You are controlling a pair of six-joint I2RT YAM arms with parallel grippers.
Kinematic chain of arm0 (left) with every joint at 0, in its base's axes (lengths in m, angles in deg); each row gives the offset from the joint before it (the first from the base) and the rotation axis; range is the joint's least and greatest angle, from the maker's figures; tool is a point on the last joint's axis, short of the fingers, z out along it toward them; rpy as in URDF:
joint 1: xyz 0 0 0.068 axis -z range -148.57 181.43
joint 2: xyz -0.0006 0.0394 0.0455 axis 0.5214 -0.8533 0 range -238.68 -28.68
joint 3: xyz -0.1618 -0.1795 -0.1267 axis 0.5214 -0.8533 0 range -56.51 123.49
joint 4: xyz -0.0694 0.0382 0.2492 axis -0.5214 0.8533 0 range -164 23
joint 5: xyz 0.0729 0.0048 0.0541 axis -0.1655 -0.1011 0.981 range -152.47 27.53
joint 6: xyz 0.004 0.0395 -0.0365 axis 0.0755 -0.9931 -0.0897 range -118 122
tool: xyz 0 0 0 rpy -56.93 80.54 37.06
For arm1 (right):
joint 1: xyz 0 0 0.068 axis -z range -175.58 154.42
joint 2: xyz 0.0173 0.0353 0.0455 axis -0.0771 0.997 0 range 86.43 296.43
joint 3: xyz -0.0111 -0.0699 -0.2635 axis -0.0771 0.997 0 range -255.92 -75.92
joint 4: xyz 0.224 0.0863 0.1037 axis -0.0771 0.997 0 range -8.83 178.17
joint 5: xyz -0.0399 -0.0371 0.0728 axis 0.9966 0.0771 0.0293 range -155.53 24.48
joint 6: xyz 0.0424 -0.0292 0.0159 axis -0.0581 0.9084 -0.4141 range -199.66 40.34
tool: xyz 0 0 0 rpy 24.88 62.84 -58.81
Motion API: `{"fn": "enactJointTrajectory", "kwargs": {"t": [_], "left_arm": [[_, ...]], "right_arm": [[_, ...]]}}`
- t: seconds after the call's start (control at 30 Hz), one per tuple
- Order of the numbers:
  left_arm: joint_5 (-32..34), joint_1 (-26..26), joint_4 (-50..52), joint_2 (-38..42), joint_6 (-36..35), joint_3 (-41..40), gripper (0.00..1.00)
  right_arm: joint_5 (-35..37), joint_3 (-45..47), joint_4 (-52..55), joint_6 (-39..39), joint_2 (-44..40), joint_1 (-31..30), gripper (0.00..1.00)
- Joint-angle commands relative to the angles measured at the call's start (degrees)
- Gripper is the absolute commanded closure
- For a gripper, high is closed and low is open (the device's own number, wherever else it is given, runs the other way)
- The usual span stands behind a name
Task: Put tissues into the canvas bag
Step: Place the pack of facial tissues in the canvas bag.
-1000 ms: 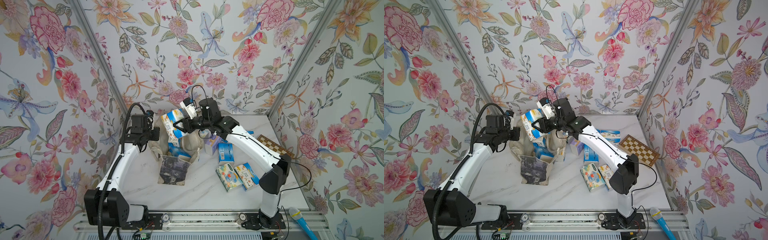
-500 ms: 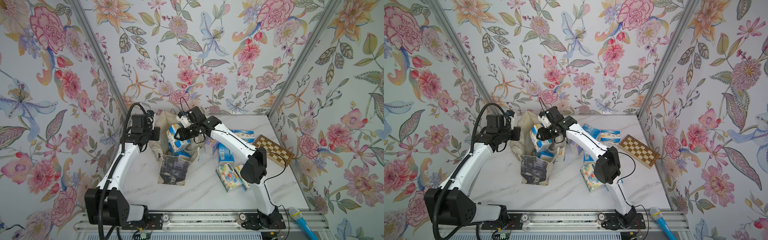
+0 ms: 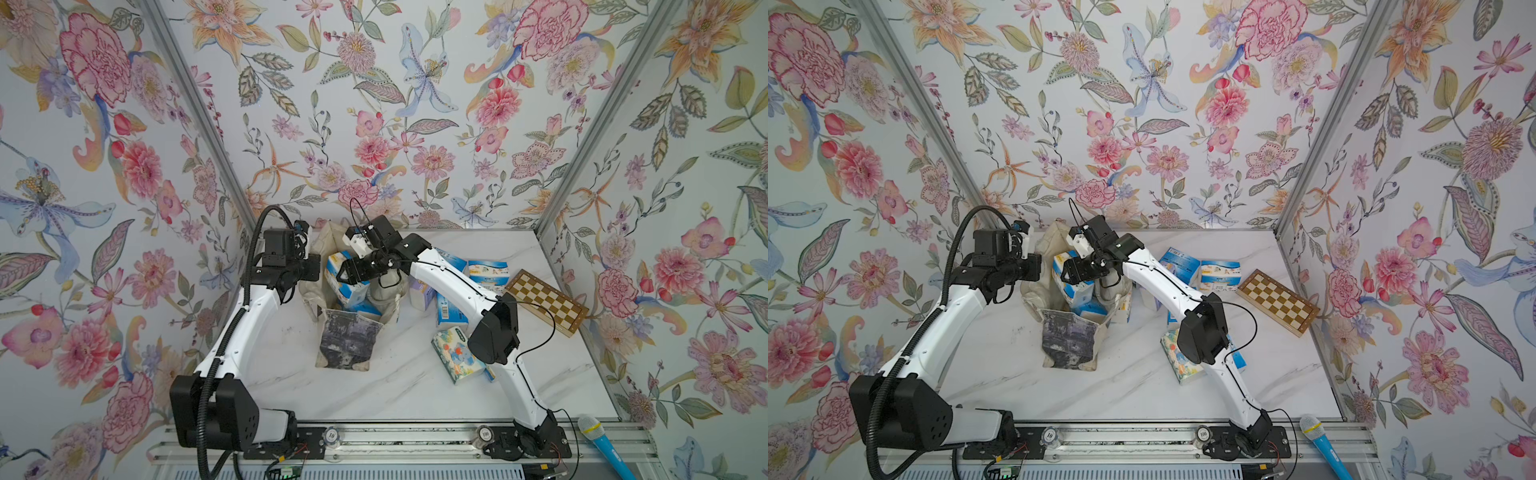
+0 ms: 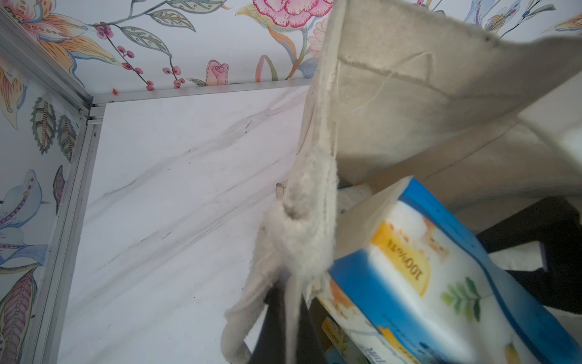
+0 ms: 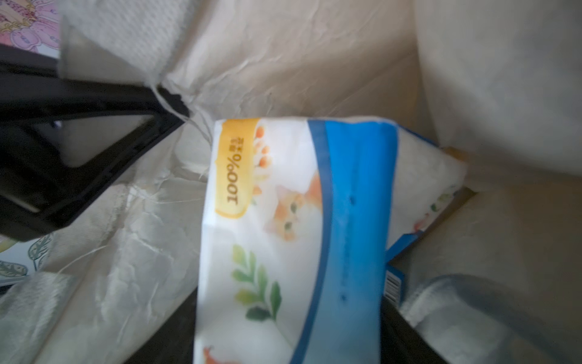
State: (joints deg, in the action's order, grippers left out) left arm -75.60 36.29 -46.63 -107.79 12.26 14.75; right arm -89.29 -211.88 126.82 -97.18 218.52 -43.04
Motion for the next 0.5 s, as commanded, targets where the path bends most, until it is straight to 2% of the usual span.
{"fn": "enactJointTrajectory", "kwargs": {"t": [0.0,0.3,0.47], "left_arm": [[-0.3,-0.3,-1.1,-0.5,-0.5,1.4,1.00],[0.2,-0.3,-0.8,-0.5,-0.7,1.6,1.00],[0.3,-0.4,-1.0,-0.2,-0.5,1.3,1.00]], "right_arm": [[-3.3,1.0,1.2,2.1,-3.4,-0.5,0.25],[-2.4,7.0,0.8,8.8,-14.8,3.5,0.21],[-4.4,9.2,0.4,10.9,-19.0,4.9,0.24]]}}
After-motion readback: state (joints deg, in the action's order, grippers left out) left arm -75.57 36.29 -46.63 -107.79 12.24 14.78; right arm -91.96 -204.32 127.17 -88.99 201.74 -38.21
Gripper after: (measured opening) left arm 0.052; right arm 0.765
